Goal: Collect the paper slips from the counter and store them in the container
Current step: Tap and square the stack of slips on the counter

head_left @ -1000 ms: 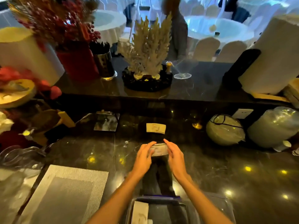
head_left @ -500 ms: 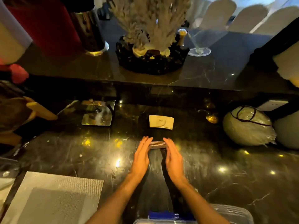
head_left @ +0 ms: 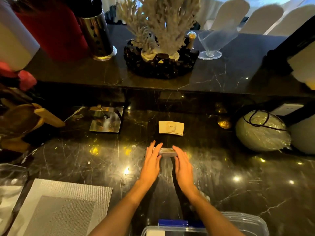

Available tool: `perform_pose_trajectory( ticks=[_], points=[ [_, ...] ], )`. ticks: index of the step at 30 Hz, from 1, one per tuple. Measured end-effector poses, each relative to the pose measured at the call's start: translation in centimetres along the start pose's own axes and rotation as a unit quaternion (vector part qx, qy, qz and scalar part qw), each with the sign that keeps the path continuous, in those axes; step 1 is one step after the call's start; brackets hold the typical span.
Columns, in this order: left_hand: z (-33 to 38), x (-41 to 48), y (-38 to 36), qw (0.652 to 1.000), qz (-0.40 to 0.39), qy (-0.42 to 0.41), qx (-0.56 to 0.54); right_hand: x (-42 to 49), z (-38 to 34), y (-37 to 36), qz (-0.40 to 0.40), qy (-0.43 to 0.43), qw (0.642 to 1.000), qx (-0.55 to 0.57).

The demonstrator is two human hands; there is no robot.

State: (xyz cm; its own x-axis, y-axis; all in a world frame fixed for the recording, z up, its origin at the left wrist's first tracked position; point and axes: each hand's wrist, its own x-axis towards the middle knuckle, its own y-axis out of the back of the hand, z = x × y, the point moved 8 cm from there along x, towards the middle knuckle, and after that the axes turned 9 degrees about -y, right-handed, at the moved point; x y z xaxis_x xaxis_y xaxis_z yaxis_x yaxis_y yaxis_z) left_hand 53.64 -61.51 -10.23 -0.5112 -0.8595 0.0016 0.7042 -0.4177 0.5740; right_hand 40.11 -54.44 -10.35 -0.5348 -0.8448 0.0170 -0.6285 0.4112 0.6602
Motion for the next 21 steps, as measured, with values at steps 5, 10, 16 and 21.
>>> perform_pose_trajectory(
  ticks=[5,10,16,21],
  points=[
    [1.1,0.7,0.9,0.986,-0.006,-0.022,0.166,1.2,-2.7,1.7,-0.049,0.044,0.998,-0.016],
    [4.6,2.1,0.6,0.986,-0.063,-0.067,0.140,3.5,-5.5,4.4,-0.118,0.055,0.991,-0.036],
    [4.7,2.8,0.1,0.936,0.060,0.149,-0.312,5.5,-6.4,5.9,-0.130,-0.117,0.977,0.120],
    [3.6,3.0,-2.5,0.704,0.149,0.302,-0.626,4.4,-5.3,3.3,-0.203,-0.124,0.970,0.047]
  ],
)
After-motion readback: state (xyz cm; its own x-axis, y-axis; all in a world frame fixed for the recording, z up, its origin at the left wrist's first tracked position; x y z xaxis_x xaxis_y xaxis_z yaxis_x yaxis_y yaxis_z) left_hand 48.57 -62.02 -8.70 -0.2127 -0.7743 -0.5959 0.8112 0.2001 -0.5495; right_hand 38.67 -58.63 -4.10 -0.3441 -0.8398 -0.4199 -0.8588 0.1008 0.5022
